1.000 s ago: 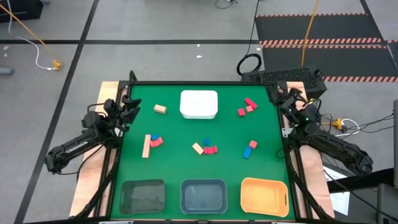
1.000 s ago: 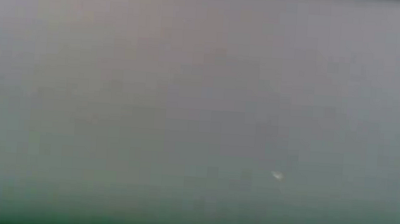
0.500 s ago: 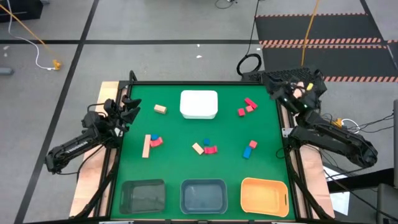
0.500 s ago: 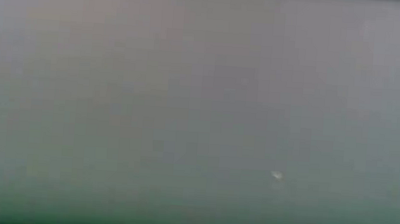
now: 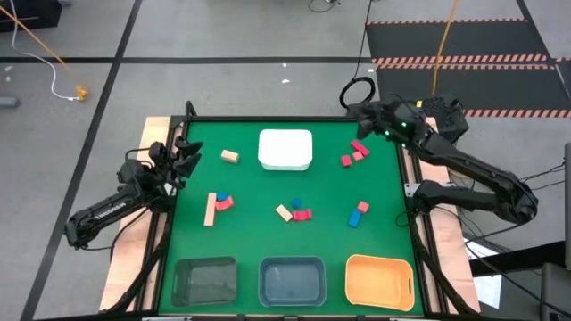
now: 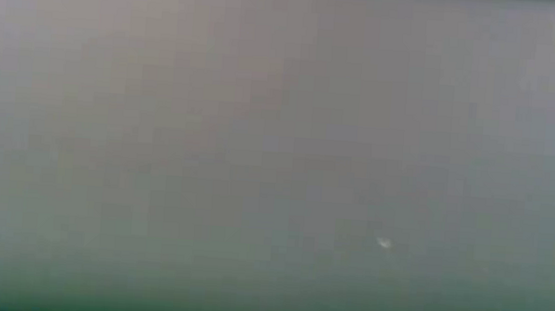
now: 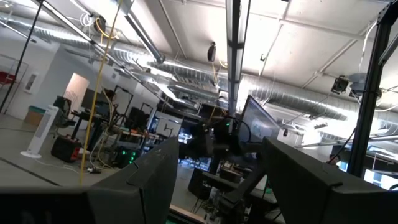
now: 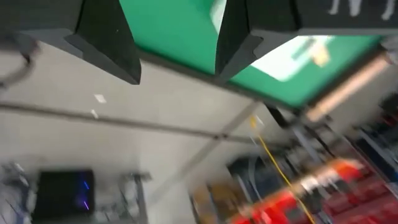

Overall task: Sort & place blocks by color
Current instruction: Put the top red block into the yellow bin

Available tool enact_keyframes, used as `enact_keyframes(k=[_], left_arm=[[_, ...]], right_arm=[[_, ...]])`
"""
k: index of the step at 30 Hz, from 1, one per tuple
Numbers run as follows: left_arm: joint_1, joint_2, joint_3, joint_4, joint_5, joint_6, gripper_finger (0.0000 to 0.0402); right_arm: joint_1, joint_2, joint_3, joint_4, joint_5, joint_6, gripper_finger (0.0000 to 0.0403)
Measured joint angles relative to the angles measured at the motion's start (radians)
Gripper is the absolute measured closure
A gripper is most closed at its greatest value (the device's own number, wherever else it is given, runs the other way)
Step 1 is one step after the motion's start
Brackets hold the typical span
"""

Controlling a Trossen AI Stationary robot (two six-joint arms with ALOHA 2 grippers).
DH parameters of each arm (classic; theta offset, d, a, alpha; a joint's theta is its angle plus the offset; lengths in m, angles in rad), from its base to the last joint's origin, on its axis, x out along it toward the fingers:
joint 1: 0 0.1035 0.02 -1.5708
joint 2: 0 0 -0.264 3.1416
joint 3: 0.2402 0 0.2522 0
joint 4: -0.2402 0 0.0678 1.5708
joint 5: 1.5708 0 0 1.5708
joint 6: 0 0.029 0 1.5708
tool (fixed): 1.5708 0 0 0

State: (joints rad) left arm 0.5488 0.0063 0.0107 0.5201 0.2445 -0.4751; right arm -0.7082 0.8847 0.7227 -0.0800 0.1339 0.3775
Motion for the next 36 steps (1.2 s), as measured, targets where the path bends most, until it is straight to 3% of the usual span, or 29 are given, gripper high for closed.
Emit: enact_keyframes(k=[6, 11, 31, 36], left_arm=[[0.0, 0.0, 0.0, 0.0, 0.0, 0.0, 0.0169], [0.0, 0.0, 0.0, 0.0, 0.0, 0.0, 0.0169], [0.0, 0.0, 0.0, 0.0, 0.0, 0.0, 0.0169], [0.0, 0.0, 0.0, 0.0, 0.0, 0.0, 0.0169]], right_arm=[[-0.047, 0.1, 0.0, -0.141, 0.006, -0.033, 0.0202], [-0.074, 0.205, 0.0, -0.192, 0.076, -0.037, 0.0202], [-0.084, 0.486, 0.0, -0.205, -0.03, 0.05, 0.0202], [-0.084, 0.541, 0.0, -0.202, 0.032, -0.001, 0.0202]])
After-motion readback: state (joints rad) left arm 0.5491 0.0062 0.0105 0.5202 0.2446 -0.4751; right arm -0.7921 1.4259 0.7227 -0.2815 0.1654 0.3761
